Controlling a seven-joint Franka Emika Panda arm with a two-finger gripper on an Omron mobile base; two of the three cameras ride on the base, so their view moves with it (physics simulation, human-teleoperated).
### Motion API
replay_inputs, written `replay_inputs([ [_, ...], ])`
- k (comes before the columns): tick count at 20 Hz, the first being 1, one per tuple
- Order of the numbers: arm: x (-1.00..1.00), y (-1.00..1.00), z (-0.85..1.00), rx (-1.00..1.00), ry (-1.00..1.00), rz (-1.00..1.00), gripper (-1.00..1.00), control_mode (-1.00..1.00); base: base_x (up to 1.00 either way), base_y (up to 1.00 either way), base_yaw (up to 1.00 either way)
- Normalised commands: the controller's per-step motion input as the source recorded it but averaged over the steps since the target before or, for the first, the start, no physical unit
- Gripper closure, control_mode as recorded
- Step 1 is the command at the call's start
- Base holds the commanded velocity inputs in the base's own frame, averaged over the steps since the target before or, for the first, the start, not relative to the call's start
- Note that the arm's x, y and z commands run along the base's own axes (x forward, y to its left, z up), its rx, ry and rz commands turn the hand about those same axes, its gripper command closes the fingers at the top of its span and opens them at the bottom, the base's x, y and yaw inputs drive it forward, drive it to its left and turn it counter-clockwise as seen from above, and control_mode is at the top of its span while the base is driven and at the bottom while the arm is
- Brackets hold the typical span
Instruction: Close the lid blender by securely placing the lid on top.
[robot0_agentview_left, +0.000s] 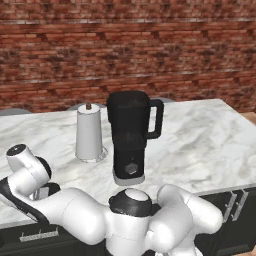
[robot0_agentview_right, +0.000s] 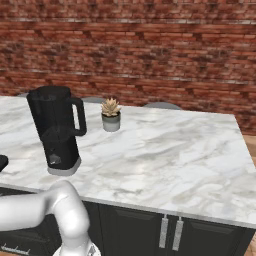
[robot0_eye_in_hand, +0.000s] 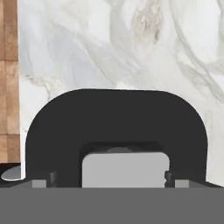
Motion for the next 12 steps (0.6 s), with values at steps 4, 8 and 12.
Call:
replay_inputs([
  [4,0.21,0.33,-0.02,-0.01,0.00,0.00,-1.00,-1.00,0.00,0.00,0.00],
  [8,0.14,0.09,-0.23,-0.04,0.00,0.00,-1.00,-1.00,0.00,0.00,0.00],
  [12,0.00,-0.01,-0.28,-0.01,0.00,0.00,-1.00,-1.00,0.00,0.00,0.00],
])
